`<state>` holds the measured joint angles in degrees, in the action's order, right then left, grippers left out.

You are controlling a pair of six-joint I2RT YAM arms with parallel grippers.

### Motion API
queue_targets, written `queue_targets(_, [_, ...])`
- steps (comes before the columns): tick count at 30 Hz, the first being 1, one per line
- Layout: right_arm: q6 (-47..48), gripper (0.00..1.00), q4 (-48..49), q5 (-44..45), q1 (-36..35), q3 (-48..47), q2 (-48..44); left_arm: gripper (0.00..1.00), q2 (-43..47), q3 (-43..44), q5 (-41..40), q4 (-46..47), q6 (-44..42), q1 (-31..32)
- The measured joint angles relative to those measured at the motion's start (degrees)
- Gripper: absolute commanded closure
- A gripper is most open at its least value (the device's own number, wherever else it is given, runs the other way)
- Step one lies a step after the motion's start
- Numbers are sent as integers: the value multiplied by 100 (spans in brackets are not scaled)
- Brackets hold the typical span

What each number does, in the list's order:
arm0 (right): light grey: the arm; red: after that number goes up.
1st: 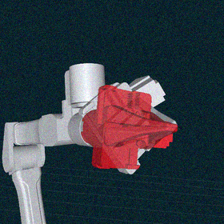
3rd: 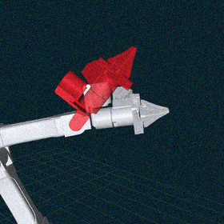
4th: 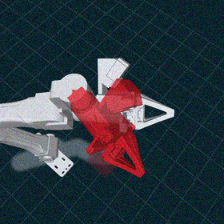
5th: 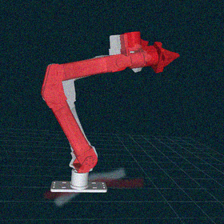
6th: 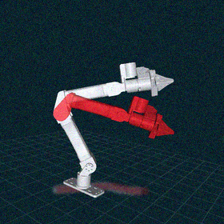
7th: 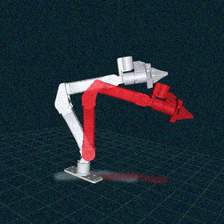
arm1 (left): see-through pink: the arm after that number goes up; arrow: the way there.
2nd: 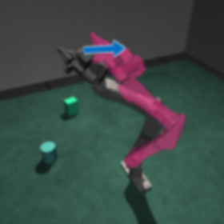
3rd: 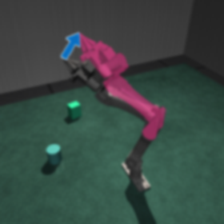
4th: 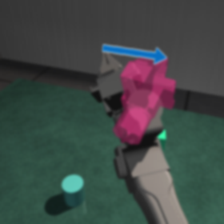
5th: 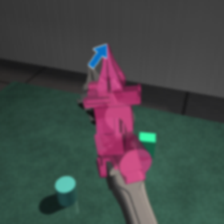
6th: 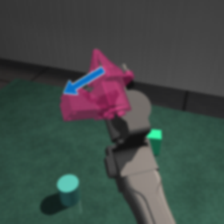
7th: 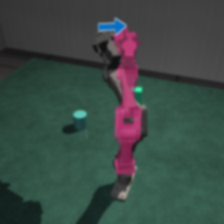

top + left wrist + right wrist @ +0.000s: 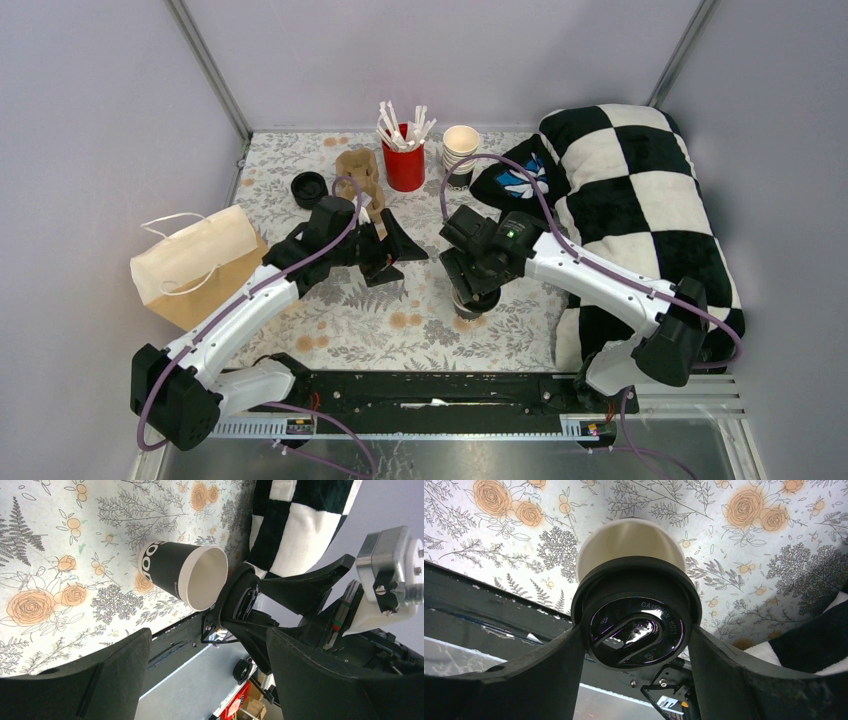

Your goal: Pack the takeout coffee

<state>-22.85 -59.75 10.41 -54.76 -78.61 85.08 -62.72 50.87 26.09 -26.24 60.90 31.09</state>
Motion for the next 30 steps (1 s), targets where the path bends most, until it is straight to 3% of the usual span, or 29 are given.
queue_targets(30, [103,23,201,48,0,-120,612,11,-111,2,0,-136,-566,0])
